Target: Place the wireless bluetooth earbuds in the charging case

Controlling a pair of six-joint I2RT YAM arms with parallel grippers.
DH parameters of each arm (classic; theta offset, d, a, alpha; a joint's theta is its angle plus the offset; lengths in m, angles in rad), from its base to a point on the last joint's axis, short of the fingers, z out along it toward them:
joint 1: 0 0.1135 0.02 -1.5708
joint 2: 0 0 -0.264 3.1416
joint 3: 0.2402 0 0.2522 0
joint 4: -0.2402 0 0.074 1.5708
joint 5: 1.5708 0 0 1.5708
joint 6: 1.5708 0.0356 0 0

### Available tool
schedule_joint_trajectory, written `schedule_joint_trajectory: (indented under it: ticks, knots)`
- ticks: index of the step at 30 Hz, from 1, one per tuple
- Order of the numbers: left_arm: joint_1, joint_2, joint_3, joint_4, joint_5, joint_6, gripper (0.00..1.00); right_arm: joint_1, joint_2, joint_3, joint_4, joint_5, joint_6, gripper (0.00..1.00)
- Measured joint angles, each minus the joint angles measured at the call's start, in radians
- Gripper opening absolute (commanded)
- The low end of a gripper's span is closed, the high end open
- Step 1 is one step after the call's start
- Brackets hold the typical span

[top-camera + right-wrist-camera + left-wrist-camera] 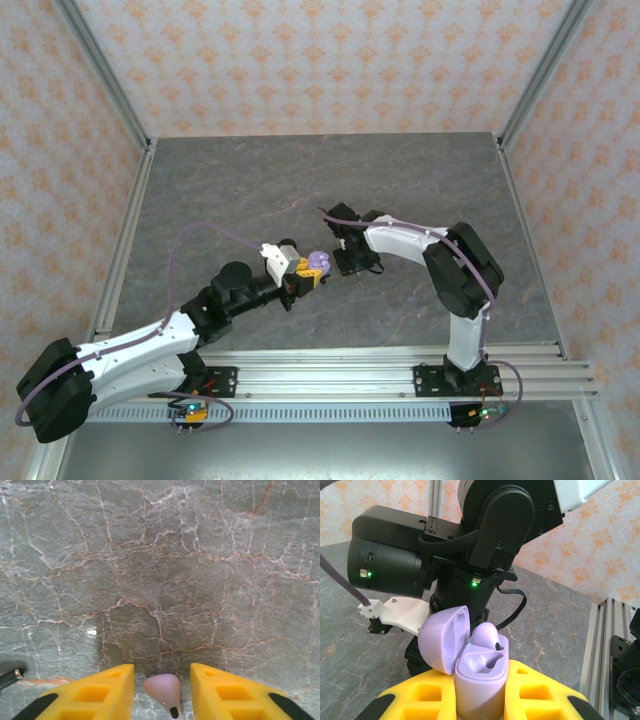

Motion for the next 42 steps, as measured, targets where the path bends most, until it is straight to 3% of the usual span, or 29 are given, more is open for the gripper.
schedule_joint_trajectory:
  ticks: [29, 35, 42]
  knots:
    - [0.0, 0.021, -0.004, 0.029, -0.018, -0.002, 0.06, 0.023, -0.011, -0.013, 0.01, 0.047, 0.069, 0.2]
    - [0.0, 0.092, -0.037, 0.135, -0.039, -0.013, 0.06, -0.038, -0.104, -0.129, 0.076, 0.024, 0.109, 0.19]
    - [0.0, 0.184, -0.036, 0.231, -0.054, -0.031, 0.06, -0.077, -0.313, -0.255, 0.158, -0.033, 0.152, 0.19]
